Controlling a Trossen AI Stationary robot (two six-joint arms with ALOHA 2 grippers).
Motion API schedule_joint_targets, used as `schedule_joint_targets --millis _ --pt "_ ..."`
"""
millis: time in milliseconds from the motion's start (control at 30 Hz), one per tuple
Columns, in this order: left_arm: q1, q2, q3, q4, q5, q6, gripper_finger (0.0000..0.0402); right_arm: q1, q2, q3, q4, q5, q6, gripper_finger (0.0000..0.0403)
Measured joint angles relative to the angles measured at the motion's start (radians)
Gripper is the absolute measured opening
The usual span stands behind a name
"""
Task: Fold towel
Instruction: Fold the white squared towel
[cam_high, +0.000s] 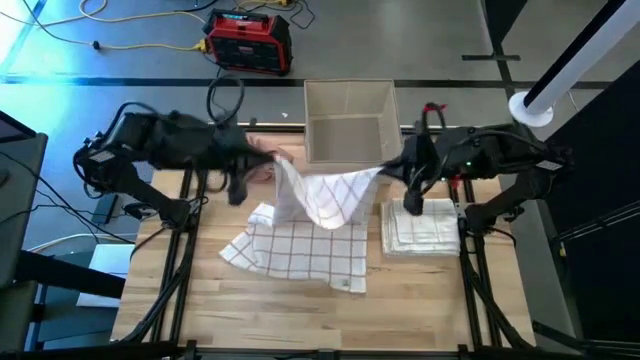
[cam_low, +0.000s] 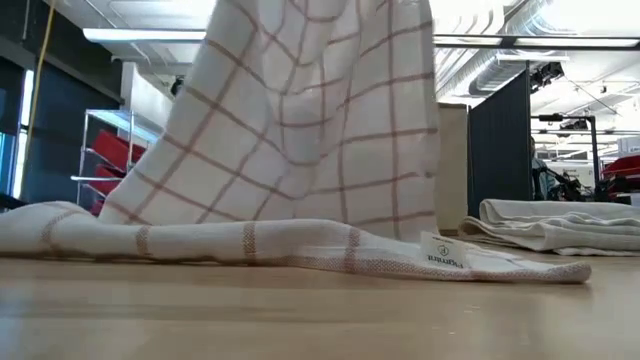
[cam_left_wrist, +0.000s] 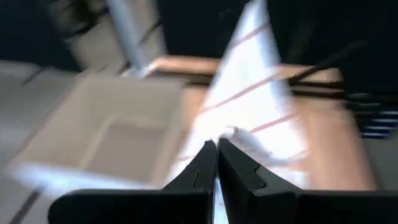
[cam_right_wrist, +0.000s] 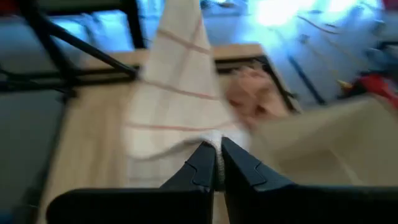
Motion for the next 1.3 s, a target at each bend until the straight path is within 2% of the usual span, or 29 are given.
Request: schedule_joint_targets --millis 67,133,300,467,600,733,800,900,1100,1200,1300 --pt "0.056 -0.014 0.000 -0.051 -0.036 -0.014 0.0000 -0.003 -0.018 0.000 -0.024 0.074 -0.006 0.0002" --pt "0.122 -0.025 0.001 -0.057 0.001 0.045 0.0000 -0.021 -0.036 0.000 -0.017 0.081 -0.073 0.0002" --pt "0.307 -0.020 0.001 0.038 0.223 0.186 0.0000 -0.153 -0.065 0.000 0.073 -0.101 -0.239 0.0002" --pt "0.474 0.000 0.001 0.045 0.394 0.285 0.0000 -0.305 -0.054 0.000 0.079 -0.224 -0.267 0.0002" --pt "0.560 -0.004 -0.034 0.009 0.466 0.325 0.0000 -0.378 -0.056 -0.042 0.084 -0.255 -0.284 0.0002" --pt "0.605 -0.066 -0.137 0.011 0.468 0.369 0.0000 -0.416 -0.079 -0.089 0.146 -0.259 -0.299 0.0002" --pt "0.619 -0.108 -0.180 0.023 0.469 0.378 0.0000 -0.415 -0.090 -0.098 0.227 -0.275 -0.326 0.0002" --pt "0.619 -0.178 -0.195 0.047 0.467 0.360 0.0000 -0.385 -0.103 -0.097 0.359 -0.352 -0.332 0.0002" --pt "0.507 -0.342 -0.193 0.179 0.475 0.184 0.0000 -0.222 -0.158 -0.094 0.531 -0.392 -0.297 0.0002" --pt "0.436 -0.398 -0.193 0.289 0.542 0.070 0.0000 -0.122 -0.168 -0.094 0.619 -0.451 -0.231 0.0002" --pt "0.372 -0.431 -0.192 0.435 0.662 -0.043 0.0000 -0.026 -0.168 -0.094 0.748 -0.562 -0.147 0.0002"
